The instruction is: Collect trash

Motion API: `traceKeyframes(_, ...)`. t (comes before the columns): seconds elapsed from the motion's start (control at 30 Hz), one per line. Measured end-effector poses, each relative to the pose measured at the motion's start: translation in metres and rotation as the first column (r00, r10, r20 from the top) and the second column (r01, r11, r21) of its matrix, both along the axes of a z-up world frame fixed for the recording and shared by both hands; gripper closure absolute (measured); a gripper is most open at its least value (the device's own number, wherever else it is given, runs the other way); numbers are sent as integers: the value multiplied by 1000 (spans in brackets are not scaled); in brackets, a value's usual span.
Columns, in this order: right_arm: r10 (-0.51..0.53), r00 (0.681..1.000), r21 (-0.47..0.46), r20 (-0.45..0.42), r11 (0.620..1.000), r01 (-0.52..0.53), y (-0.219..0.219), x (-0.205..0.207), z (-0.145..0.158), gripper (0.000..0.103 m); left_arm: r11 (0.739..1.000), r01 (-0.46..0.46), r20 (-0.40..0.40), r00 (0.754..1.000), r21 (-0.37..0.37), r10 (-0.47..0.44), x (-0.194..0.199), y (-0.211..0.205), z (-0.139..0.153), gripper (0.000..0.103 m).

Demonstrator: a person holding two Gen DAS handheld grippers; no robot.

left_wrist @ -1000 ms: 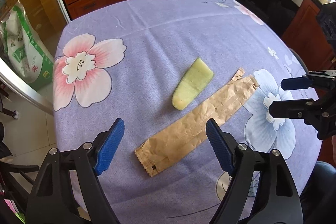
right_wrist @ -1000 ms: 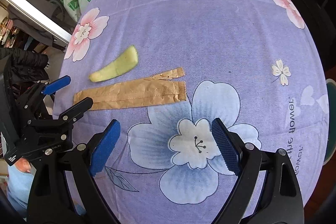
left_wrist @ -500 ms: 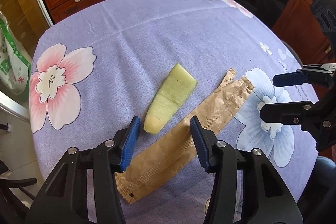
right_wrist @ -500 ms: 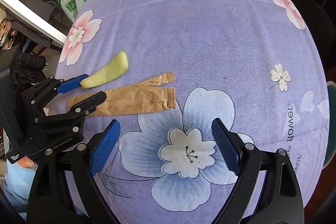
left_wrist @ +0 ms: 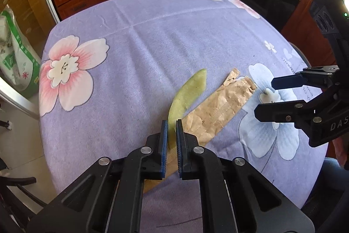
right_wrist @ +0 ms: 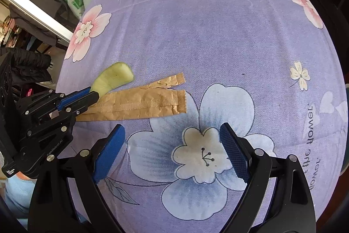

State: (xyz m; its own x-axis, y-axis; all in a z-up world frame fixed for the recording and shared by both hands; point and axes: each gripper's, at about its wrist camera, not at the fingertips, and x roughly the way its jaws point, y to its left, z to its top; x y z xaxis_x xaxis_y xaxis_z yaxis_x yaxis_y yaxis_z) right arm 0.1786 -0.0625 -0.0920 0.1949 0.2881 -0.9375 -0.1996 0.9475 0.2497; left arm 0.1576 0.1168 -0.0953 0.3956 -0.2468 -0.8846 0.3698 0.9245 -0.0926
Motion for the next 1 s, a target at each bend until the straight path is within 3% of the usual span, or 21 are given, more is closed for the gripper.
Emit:
traceKeyframes(0.2, 65, 998, 19, 11, 998, -65, 25, -6, -1, 18, 996, -87, -19, 996, -33, 86, -14, 32, 5, 95)
traceKeyframes(0.43, 131, 991, 42, 42, 990, -133, 46, -15, 2, 20, 995, -96, -52, 994, -42, 94, -23, 40, 0, 95)
traceKeyframes(0.6, 144, 988, 6, 61, 989, -145, 57, -4, -1, 29, 994, -86, -72, 994, -65, 81, -30, 39, -4, 95)
traceKeyframes(0.93, 244, 963, -82, 109, 968, -236, 103, 3, -10, 29, 983, -172, -94, 982, -67, 165, -32, 75, -4, 90)
traceKeyframes(1.0, 268, 956, -107, 120, 961, -256, 110, -1, -12, 23, 981, -182, -95, 980, -68, 175, -31, 80, -4, 86)
